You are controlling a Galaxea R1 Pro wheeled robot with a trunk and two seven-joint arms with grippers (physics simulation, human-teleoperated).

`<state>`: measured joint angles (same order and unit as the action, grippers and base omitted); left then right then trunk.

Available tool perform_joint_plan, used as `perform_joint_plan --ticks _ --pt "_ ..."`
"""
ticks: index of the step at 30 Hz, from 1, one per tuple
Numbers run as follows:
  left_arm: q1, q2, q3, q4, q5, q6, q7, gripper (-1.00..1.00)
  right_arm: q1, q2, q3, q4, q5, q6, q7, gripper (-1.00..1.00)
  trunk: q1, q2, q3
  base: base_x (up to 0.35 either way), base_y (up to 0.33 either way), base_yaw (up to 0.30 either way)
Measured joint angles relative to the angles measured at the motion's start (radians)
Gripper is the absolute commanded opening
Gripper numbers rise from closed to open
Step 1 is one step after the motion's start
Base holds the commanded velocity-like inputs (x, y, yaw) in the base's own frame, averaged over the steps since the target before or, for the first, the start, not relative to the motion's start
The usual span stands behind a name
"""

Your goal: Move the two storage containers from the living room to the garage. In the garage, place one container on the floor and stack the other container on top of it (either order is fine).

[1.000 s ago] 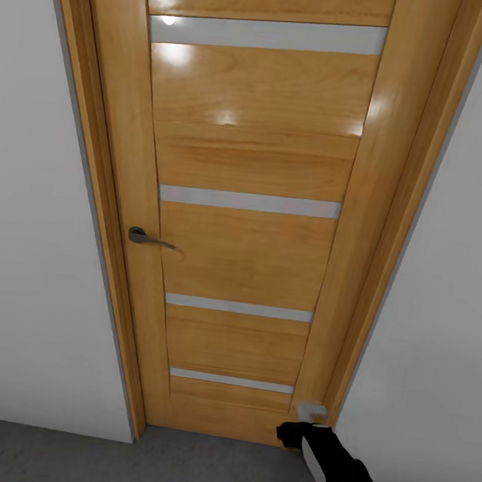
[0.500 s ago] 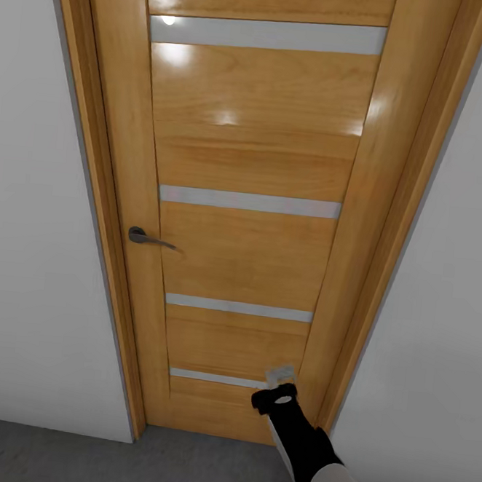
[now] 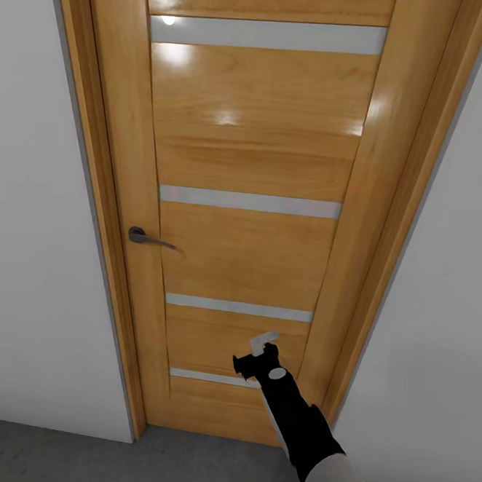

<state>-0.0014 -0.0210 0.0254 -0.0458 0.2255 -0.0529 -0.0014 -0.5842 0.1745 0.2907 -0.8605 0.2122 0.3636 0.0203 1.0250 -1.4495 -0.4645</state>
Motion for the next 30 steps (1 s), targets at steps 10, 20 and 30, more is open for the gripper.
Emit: perform_joint_plan --ticks 10,20,30 --pt "0.000 0.001 -0.001 0.000 0.000 0.000 0.000 1.00 0.000 0.000 0.013 -0.013 0.000 -0.001 0.016 1.00 0.000 0.000 0.000 0.000 0.000 0.000" --pt "0.000 0.001 -0.001 0.000 0.000 0.000 0.000 1.00 0.000 0.000 0.014 -0.014 0.000 0.000 0.016 1.00 0.000 0.000 0.000 0.000 0.000 0.000" --pt "0.000 0.001 -0.001 0.000 0.000 0.000 0.000 1.00 0.000 0.000 0.013 -0.076 0.000 -0.001 0.014 1.00 0.000 0.000 0.000 0.000 0.000 0.000"
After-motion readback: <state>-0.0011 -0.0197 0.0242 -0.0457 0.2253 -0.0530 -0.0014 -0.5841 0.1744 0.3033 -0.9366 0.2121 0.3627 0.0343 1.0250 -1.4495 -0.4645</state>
